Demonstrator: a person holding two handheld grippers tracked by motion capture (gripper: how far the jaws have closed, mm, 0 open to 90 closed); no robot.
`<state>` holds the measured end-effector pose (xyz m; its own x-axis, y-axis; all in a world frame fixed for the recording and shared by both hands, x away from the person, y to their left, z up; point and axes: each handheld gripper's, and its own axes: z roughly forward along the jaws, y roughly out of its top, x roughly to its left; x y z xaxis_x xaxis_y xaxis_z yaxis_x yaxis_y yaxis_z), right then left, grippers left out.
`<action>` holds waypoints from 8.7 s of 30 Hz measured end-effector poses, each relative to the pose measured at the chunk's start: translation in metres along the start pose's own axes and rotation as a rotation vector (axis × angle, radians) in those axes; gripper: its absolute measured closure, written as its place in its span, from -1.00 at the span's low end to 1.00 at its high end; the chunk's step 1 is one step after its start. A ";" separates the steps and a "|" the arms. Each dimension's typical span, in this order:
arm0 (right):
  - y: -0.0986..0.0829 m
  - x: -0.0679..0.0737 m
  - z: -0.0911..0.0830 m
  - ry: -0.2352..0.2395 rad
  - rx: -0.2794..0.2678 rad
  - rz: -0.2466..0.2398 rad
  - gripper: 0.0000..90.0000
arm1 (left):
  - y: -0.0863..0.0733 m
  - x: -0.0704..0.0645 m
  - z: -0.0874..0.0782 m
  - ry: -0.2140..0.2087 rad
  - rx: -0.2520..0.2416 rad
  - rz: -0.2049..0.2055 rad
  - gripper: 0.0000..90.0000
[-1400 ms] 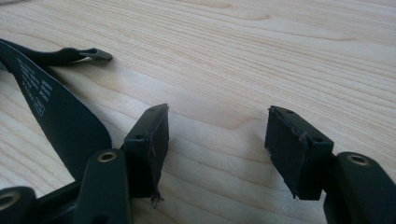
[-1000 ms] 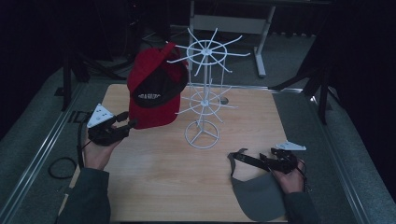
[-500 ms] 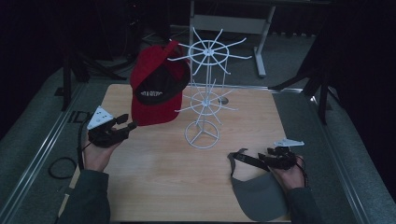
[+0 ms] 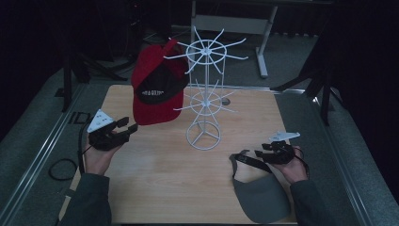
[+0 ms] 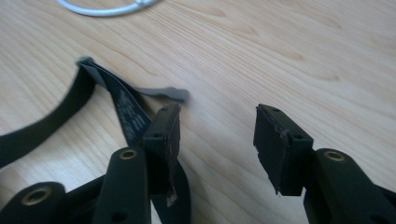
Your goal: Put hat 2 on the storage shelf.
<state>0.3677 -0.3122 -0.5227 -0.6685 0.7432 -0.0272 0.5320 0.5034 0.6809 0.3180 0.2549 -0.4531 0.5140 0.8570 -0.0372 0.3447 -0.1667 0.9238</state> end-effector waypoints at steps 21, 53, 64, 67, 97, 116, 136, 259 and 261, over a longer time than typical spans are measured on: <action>0.038 0.027 0.016 0.105 0.110 -0.195 0.30 | -0.001 0.001 0.001 0.003 -0.001 -0.018 0.16; 0.058 0.050 0.055 0.197 0.334 -0.390 0.53 | 0.001 0.004 0.001 -0.008 -0.024 -0.030 0.15; 0.057 0.051 0.054 0.101 0.301 -0.333 0.97 | -0.001 0.005 0.000 -0.006 -0.027 -0.037 0.15; 0.059 0.048 0.048 0.067 0.238 -0.309 0.97 | -0.001 0.005 -0.001 -0.005 -0.030 -0.040 0.15; 0.094 0.020 -0.028 0.004 -0.235 -0.108 0.97 | 0.002 0.004 0.002 -0.012 -0.026 -0.036 0.14; 0.111 0.027 -0.061 -0.004 -0.384 -0.115 0.97 | 0.002 0.002 0.004 -0.018 -0.019 -0.030 0.14; 0.112 0.036 -0.086 0.021 -0.480 -0.111 0.97 | 0.002 0.001 0.005 -0.017 -0.019 -0.031 0.14; 0.208 0.053 -0.184 0.073 -0.801 -0.112 0.97 | 0.010 -0.006 0.010 -0.027 -0.039 -0.017 0.17; 0.211 0.054 -0.185 0.070 -0.807 -0.115 0.97 | 0.010 -0.006 0.010 -0.028 -0.038 -0.016 0.17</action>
<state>0.3478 -0.2476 -0.2449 -0.7410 0.6639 -0.1012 -0.0618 0.0826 0.9947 0.3260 0.2431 -0.4477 0.5306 0.8453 -0.0624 0.3230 -0.1336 0.9369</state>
